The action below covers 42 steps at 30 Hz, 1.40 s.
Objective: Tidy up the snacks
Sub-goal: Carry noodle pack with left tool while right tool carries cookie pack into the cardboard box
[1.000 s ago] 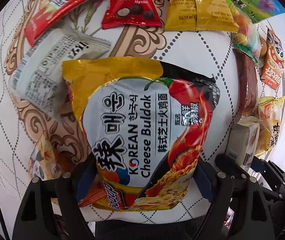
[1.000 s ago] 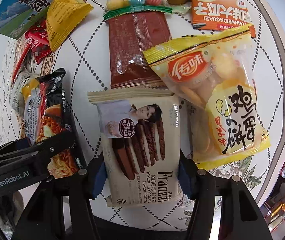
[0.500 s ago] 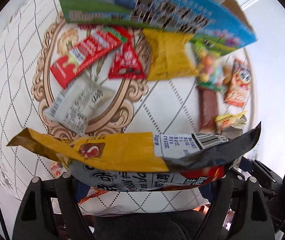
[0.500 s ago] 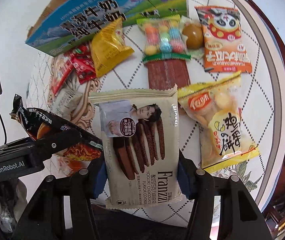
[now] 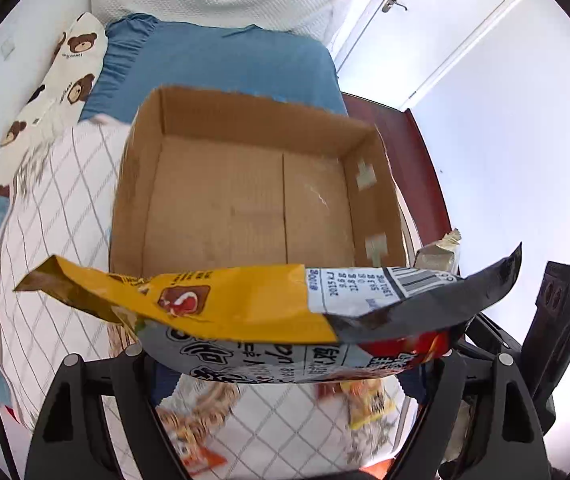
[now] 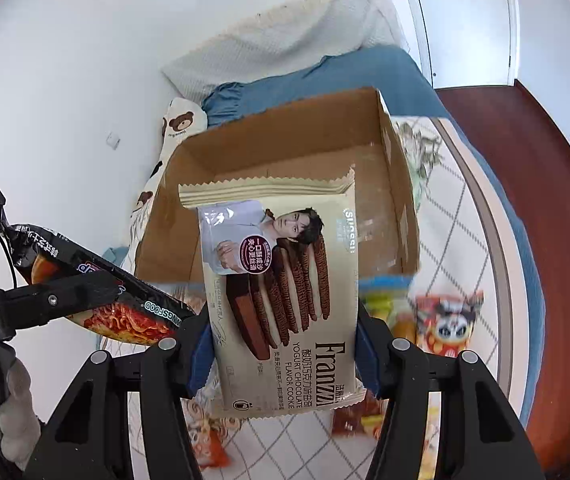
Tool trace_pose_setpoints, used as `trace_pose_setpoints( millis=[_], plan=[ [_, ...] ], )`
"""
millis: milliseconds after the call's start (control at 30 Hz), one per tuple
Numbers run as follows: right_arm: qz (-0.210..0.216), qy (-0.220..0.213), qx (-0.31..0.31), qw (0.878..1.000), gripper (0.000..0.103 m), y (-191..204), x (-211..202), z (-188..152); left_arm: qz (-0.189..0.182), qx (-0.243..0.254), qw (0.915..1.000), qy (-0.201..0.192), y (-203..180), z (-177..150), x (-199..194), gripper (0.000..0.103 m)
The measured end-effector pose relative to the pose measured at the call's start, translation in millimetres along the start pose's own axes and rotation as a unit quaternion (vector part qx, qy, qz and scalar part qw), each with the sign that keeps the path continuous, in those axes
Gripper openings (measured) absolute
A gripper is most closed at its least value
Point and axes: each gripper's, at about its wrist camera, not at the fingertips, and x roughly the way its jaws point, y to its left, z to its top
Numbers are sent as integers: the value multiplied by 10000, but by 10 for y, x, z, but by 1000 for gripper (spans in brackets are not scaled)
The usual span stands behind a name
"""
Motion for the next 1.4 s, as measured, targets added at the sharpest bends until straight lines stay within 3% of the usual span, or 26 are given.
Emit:
trace_pose_setpoints(
  millis=[167,300,467,767,900,967,1000,1033,1200,1400],
  plan=[
    [-255,22,-282,9993,61,155,543,598,299,-30,9988,393,108,700,468,85],
    [-412,292,-358,9981,61,170,937,905,526,-96,9945,896,312,1025,1043,85],
    [-520,620,-303,9963,61,79,1539,1140,652,-115,9875,1430,436,1232,1596,85],
    [-565,984,-163,9934,62,-82,2155,1275,728,-37,9823,1727,459,1402,2081,86],
    [-617,1032,-180,9926,64,-68,2258,1357,740,-63,9846,1584,515,1384,2100,86],
    [-566,1202,-122,9911,78,-75,2318,1377,728,-48,9842,1610,531,1352,2103,88],
    [-540,1235,-153,9908,94,-81,2347,1410,732,-71,9843,1606,542,1344,2097,92],
    [-538,1215,-216,9909,98,-64,2339,1422,733,-93,9851,1552,554,1337,2057,93],
    [-603,1173,-284,9909,98,-54,2292,1447,715,-70,9928,954,506,1248,1732,93],
    [-912,1181,-252,9885,98,71,2056,1331,889,-76,9951,431,467,993,1287,93]
  ],
)
